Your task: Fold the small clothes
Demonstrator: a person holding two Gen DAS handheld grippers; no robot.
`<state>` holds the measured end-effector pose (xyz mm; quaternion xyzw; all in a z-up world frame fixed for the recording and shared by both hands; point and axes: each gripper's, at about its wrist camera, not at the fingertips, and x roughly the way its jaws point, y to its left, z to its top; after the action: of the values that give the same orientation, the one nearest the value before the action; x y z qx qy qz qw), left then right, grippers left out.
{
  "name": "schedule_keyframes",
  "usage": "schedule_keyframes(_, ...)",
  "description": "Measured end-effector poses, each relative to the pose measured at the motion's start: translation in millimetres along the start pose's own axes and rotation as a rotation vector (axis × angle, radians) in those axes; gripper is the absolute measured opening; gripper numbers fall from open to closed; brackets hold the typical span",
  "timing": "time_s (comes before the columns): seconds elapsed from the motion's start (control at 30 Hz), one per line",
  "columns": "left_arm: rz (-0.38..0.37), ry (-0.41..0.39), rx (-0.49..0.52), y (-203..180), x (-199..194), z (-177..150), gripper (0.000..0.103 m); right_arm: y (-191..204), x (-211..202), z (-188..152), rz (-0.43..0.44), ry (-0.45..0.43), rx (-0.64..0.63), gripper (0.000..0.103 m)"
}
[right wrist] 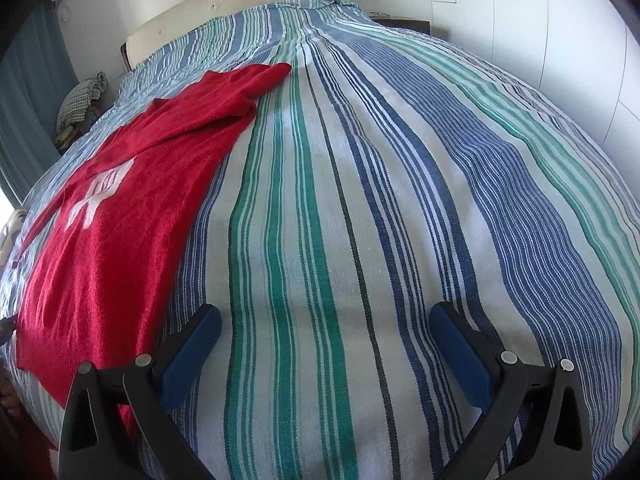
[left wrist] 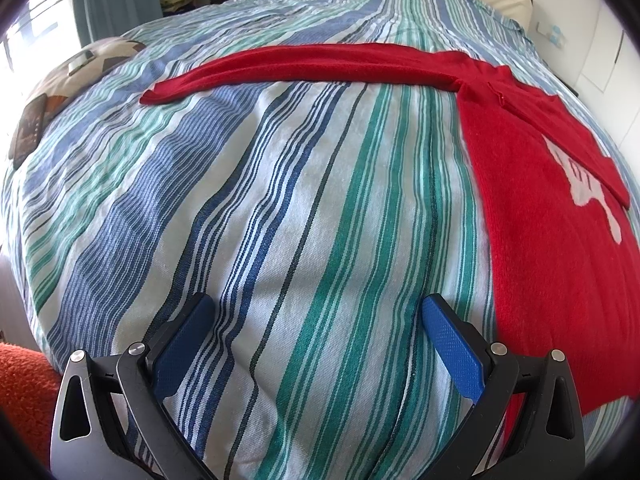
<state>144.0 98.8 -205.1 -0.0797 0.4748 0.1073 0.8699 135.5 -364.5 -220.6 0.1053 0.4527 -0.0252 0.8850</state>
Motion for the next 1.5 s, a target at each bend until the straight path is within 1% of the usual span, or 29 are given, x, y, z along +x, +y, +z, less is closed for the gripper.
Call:
schedule_keyframes(0.9,-0.003,0.010,0.002,0,0,2,0.103,0,0,0,-0.007,-0.002,-0.006,0.103)
schedule_keyframes(0.93,-0.027,0.018,-0.019,3,-1,4,0.103,0,0,1,-0.007,-0.001,-0.006,0.103)
schedule_keyframes(1.0,-0.132,0.024,-0.123,21,-7,13,0.102,0,0,0,-0.007,-0.001,-0.005,0.103)
schedule_keyframes(1.07,-0.274,-0.004,-0.301,54,-15,26,0.102,0,0,0,-0.007,-0.002,-0.005,0.103)
schedule_keyframes(1.1,-0.320,-0.024,-0.383,72,-17,33,0.102,0,0,0,-0.007,-0.003,-0.005,0.103)
schedule_keyframes(1.13,-0.343,-0.044,-0.456,90,-18,41,0.102,0,0,0,-0.007,-0.003,-0.006,0.103)
schedule_keyframes(1.17,-0.346,-0.063,-0.516,108,-17,50,0.102,0,0,0,-0.008,-0.002,-0.006,0.103)
schedule_keyframes(1.2,-0.340,-0.071,-0.550,120,-15,58,0.102,0,1,0,-0.008,-0.002,-0.006,0.103)
schedule_keyframes(1.27,-0.318,-0.062,-0.611,150,0,84,0.101,0,1,0,-0.008,-0.001,-0.007,0.103)
schedule_keyframes(1.33,-0.284,-0.057,-0.646,172,17,107,0.101,0,1,0,-0.010,0.000,-0.008,0.103)
schedule_keyframes(1.4,-0.245,-0.043,-0.677,188,37,124,0.097,1,1,0,-0.010,0.000,-0.008,0.103)
schedule_keyframes(1.43,-0.235,-0.024,-0.699,195,49,130,0.091,1,1,0,-0.011,0.000,-0.008,0.103)
schedule_keyframes(1.47,-0.234,0.001,-0.719,199,63,135,0.082,1,1,0,-0.011,0.000,-0.009,0.103)
schedule_keyframes(1.5,-0.227,0.021,-0.735,203,74,137,0.078,1,1,0,-0.013,0.000,-0.010,0.103)
